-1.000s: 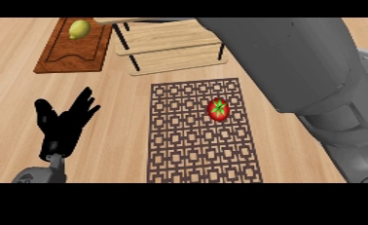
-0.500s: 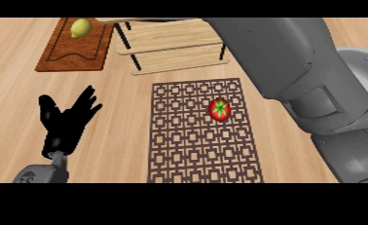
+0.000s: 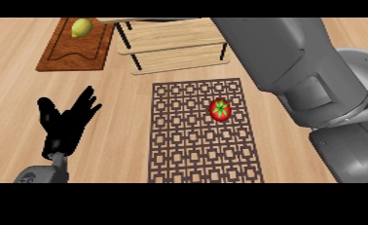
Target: Pick the croissant from the placemat and place it in the tiered shelf
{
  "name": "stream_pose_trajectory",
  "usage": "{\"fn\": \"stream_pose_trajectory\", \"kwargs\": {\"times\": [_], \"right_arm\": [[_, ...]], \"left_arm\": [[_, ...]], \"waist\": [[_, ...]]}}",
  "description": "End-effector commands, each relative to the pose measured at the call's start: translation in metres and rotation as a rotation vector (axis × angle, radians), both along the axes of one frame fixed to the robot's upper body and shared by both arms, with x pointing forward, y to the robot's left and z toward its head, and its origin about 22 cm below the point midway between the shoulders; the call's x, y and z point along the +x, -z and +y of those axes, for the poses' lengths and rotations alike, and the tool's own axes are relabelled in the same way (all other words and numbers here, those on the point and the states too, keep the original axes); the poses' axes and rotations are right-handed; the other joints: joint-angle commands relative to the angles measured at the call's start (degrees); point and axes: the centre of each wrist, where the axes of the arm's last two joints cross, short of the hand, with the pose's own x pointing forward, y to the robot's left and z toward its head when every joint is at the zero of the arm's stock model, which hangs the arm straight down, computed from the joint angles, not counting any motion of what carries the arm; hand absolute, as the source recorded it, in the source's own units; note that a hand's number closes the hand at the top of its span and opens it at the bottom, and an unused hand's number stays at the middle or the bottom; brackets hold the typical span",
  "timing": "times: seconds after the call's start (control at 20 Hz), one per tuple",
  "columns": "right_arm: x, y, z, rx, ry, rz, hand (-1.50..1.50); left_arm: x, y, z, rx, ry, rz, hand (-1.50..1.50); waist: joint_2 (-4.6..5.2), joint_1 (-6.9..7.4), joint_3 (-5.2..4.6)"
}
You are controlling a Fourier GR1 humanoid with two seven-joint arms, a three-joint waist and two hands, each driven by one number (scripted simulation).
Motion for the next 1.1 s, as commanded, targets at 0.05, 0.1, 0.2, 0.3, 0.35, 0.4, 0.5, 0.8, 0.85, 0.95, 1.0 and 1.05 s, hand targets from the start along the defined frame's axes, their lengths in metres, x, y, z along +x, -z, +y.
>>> {"fn": "stream_pose_trajectory", "kwargs": {"times": [0.05,0.1,0.2,0.3,0.35,0.4,0.5,0.8,0.85,0.95,1.0,1.05], "right_arm": [[0.008,0.006,-0.004,-0.003,-0.001,0.002,1.50],[0.011,0.005,-0.012,-0.023,-0.014,0.006,1.50],[0.005,-0.009,-0.007,-0.141,-0.004,0.004,1.50],[0.010,0.012,-0.007,0.065,0.047,0.026,1.50],[0.003,0.000,0.004,0.157,0.048,0.023,1.50],[-0.001,-0.015,0.009,0.182,0.060,0.008,-1.50],[0.012,0.009,-0.015,0.257,0.079,-0.003,-1.50],[0.010,-0.014,-0.023,0.499,0.048,0.010,-1.50],[0.006,-0.023,-0.015,0.504,0.024,0.027,-1.50],[0.006,-0.020,-0.019,0.608,0.025,0.014,-1.50],[0.011,-0.022,-0.036,0.637,0.025,-0.010,-1.50],[0.007,-0.026,-0.024,0.682,0.060,-0.010,-1.50]], "left_arm": [[-0.007,0.009,-0.016,-0.003,0.015,0.059,0.00],[0.005,0.007,0.002,-0.012,-0.010,0.064,0.00],[0.008,-0.006,0.003,0.015,-0.010,0.062,0.00],[-0.002,-0.004,0.008,0.007,-0.004,0.072,0.00],[-0.012,0.010,-0.002,-0.003,0.014,0.078,0.00],[-0.006,0.004,0.003,0.005,-0.006,0.056,0.00],[0.002,0.005,-0.007,0.000,-0.004,0.073,0.00],[-0.004,0.014,0.008,-0.012,-0.010,0.068,0.00],[0.002,0.008,0.000,-0.014,0.001,0.058,0.00],[-0.004,0.019,-0.019,0.001,-0.005,0.066,0.00],[0.005,0.009,0.004,-0.013,-0.007,0.068,0.00],[-0.002,0.009,-0.001,0.014,0.000,0.046,0.00]], "waist": [[0.23,0.25,-0.21],[0.40,0.11,-0.24],[-0.05,-0.53,-0.19],[0.06,0.06,-0.18],[-0.11,-0.06,-0.17],[0.06,0.26,-0.21],[0.12,-0.63,-0.17],[0.36,-0.04,-0.21],[0.17,-0.29,-0.20],[0.02,-0.73,-0.17],[0.30,-0.45,-0.19],[0.22,0.00,-0.20]]}}
